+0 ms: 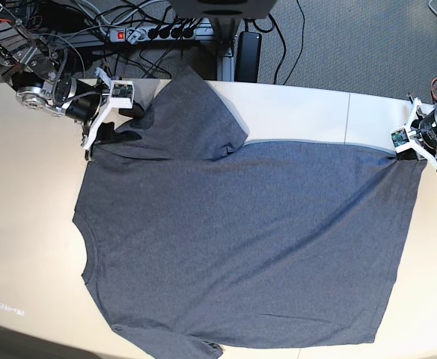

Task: Fold the T-shirt properly
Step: 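Grasp the shirt's shoulder edges with both grippers, then lift and pull the held shoulder edge across the shirt with both grippers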

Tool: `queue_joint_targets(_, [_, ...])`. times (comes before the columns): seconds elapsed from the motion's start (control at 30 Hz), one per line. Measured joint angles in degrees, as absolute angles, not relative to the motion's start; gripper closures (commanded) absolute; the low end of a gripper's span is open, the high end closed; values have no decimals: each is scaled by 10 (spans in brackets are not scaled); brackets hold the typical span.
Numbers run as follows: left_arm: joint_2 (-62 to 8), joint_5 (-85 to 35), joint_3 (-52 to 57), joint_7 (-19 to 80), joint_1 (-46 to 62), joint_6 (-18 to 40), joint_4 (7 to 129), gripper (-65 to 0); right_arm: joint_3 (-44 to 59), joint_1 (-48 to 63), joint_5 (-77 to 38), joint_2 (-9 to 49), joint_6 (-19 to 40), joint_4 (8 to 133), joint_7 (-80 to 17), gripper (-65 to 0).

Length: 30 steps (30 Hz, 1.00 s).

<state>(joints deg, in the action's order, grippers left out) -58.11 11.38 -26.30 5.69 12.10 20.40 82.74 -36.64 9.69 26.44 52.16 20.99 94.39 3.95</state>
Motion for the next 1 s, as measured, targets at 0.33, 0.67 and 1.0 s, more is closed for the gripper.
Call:
queue_joint_targets(0.33, [-581, 114, -263, 48, 124, 204, 827, 0, -368, 98, 269, 520, 210, 941, 36, 0])
queue_joint_targets(0.67, [-580, 54, -263, 31, 124, 171, 825, 0, -366, 98, 226, 520, 211, 941, 26, 0])
queue_joint_targets(1.0, [-576, -50, -267, 56, 88, 171, 825, 0, -286, 106, 153, 519, 223, 979, -10, 0])
